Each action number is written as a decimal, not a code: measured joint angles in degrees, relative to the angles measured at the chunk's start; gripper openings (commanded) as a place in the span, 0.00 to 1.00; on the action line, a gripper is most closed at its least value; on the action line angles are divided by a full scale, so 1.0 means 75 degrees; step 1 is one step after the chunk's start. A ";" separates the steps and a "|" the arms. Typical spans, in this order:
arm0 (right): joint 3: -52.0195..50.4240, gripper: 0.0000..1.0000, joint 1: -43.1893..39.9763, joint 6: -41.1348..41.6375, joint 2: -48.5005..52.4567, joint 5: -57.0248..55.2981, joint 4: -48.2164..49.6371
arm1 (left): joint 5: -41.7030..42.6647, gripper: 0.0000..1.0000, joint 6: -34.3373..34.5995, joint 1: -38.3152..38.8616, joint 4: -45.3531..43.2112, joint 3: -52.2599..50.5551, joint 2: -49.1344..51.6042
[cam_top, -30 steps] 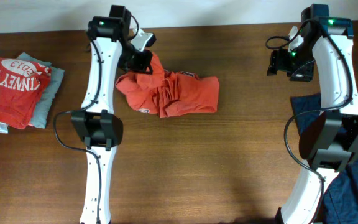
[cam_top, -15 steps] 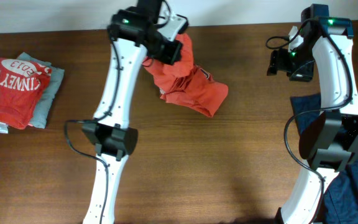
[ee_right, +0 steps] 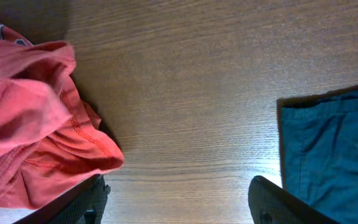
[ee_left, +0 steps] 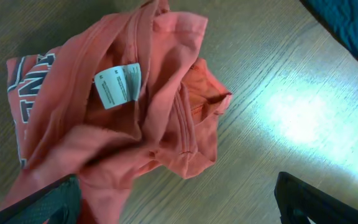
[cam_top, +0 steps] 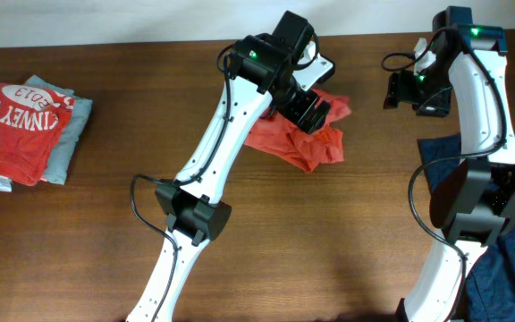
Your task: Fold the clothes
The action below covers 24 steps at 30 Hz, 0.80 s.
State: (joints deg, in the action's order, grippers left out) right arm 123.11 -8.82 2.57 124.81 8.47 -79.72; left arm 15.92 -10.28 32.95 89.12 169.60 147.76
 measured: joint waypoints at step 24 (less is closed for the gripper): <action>-0.0003 0.68 0.2809 0.2328 0.0003 0.0866 0.0819 | -0.0076 0.99 0.0982 -0.4030 -0.0312 0.0624 -0.0659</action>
State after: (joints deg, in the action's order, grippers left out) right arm 123.09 12.25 20.03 124.84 14.96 -73.58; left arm 15.35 -2.92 2.72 86.78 174.28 142.82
